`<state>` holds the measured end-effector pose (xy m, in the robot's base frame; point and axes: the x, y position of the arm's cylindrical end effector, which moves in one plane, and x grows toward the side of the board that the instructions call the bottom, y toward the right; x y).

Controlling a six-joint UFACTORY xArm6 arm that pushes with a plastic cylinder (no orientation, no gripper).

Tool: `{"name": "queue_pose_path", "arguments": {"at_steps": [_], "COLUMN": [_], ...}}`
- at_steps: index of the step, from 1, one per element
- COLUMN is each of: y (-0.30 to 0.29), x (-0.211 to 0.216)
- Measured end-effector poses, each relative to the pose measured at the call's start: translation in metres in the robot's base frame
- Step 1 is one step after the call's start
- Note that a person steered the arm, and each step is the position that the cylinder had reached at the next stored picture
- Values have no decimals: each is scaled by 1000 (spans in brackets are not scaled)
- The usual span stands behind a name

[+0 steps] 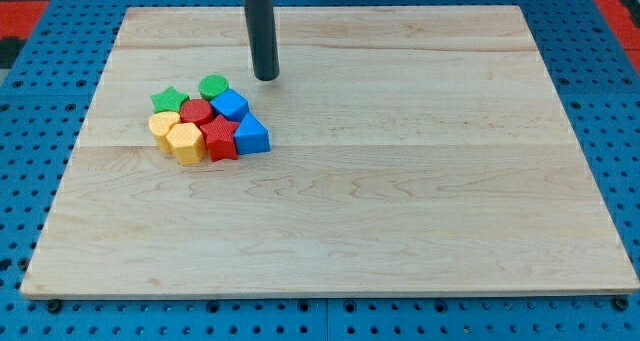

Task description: Push the blue blocks into the group of blocks

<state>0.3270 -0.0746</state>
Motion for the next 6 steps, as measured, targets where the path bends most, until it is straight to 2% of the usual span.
{"name": "queue_pose_path", "arguments": {"at_steps": [2,3,6], "y": [-20,-12,-79], "x": [27,9,7]}}
